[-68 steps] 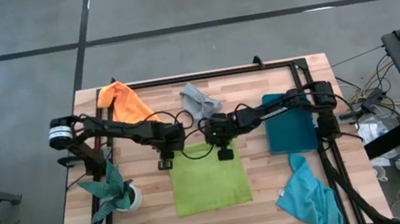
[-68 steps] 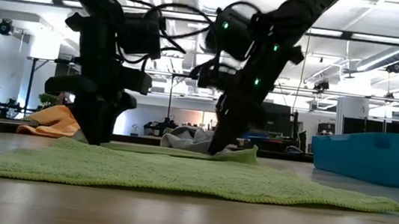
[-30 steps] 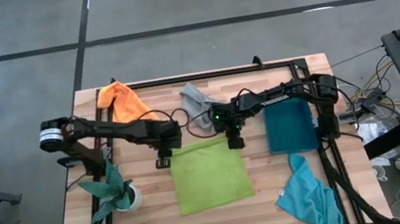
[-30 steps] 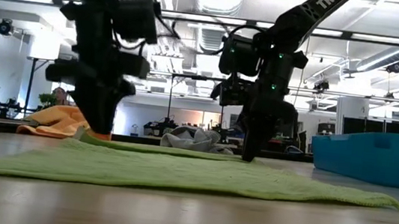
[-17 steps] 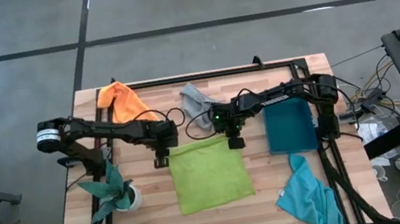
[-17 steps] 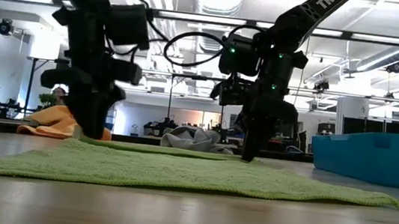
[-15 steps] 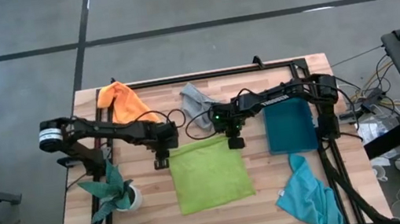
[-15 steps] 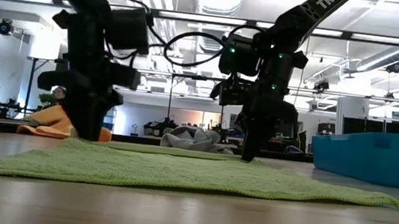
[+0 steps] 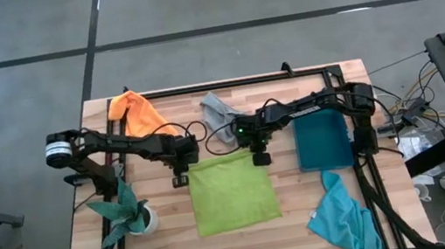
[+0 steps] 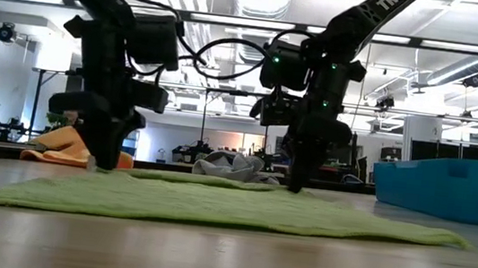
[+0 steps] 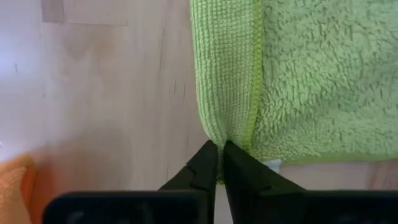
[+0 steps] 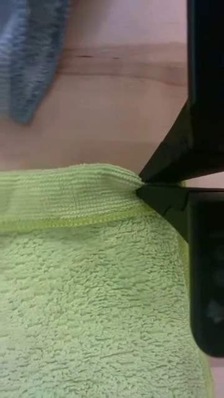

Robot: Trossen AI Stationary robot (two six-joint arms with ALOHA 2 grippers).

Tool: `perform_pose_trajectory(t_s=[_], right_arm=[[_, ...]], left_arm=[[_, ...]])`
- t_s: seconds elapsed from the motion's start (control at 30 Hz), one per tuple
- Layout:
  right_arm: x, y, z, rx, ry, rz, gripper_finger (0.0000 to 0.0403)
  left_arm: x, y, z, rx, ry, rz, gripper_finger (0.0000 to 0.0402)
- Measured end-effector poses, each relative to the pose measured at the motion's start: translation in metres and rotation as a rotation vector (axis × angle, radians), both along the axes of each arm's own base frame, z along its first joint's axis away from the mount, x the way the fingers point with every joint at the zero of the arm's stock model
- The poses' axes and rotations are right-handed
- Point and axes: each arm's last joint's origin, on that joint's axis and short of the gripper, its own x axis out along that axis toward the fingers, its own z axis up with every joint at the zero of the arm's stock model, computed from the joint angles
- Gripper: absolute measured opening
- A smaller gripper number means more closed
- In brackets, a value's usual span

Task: Roll microfiber towels into tight, uniform cylinder then place into a basket
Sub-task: Roll the green towel

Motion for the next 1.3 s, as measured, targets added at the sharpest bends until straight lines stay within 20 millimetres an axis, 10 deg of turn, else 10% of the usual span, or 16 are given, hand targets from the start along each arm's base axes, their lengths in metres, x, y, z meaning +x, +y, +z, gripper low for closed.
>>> perform_pose_trajectory(t_s=[0.47,1.3], right_arm=[[0.002,-0.008,0.025,-0.336,-0.02,0.037,0.0012],[-0.008,0.036,-0.01,-0.705,-0.05,0.065,0.0009]], left_arm=[[-0.015,0.007,0.022,0.3,0.017,0.08,0.0],[-0.017,-0.009,0.007,0.459,-0.024,0.022,0.0]])
